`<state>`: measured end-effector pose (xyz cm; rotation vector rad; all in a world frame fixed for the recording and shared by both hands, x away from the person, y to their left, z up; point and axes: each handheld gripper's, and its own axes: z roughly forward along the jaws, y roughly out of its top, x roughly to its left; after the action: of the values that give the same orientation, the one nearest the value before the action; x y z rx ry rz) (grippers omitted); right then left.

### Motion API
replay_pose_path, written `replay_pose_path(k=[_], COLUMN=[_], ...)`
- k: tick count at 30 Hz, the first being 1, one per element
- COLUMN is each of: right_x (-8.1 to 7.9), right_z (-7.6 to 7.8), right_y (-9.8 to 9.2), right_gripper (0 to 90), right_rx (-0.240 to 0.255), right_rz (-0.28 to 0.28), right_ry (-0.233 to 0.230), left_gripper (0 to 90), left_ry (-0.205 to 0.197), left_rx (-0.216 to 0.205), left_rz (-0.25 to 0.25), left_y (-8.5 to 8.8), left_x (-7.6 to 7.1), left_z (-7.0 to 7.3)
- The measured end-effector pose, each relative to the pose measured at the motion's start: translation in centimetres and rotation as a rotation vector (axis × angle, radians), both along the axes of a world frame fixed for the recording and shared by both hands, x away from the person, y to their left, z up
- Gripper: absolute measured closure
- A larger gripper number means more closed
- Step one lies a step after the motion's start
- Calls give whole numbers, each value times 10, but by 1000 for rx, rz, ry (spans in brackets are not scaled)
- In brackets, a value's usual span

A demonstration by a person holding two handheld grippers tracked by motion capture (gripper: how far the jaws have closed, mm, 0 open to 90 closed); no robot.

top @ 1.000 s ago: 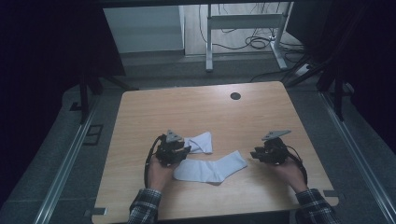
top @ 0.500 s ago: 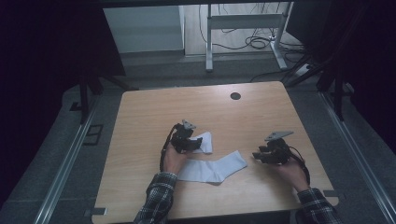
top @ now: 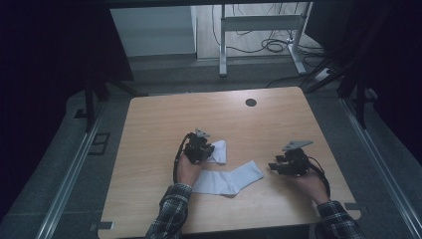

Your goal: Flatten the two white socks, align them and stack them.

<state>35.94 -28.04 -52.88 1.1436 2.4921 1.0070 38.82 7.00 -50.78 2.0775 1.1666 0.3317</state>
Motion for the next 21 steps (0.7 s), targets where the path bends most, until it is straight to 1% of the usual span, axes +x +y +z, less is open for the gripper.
replay_pose_path(k=[4, 6, 10, 12, 14, 15, 16, 17, 18, 19, 21], right_x=[0, 0, -1, -1, -1, -1, -1, -1, -1, -1, -1], right_z=[0, 0, -1, -1, -1, -1, -1, -1, -1, -1, -1], right_y=[0, 0, 0, 0, 0, 0, 0, 0, 0, 0, 0], right_gripper=[484, 483, 480, 479, 478, 478, 478, 478, 477, 478, 477], right_rx=[5, 5, 6, 7, 7, 8, 7, 6, 7, 6, 10], right_rz=[0, 0, -2, -1, -1, -1, -1, 1, 1, 2, 0], right_ry=[-2, -3, -5, -5, -7, -7, -7, -9, -9, -9, -9], left_gripper=[815, 818, 823, 826, 831, 832, 833, 832, 832, 831, 830], left_ry=[-51, -79, -140, -182, -221, -241, -258, -271, -274, -265, -237], left_rx=[-41, -53, -95, -115, -129, -129, -116, -95, -71, -51, -28], left_rz=[0, -5, -10, -15, -14, -10, -4, 7, 18, 26, 44], left_y=[-2, -3, -5, -6, -4, -2, 0, 3, 6, 10, 17], left_x=[-3, -3, -6, -8, -12, -15, -17, -18, -19, -19, -18], left_z=[21, 34, 66, 85, 103, 110, 115, 118, 117, 114, 101])
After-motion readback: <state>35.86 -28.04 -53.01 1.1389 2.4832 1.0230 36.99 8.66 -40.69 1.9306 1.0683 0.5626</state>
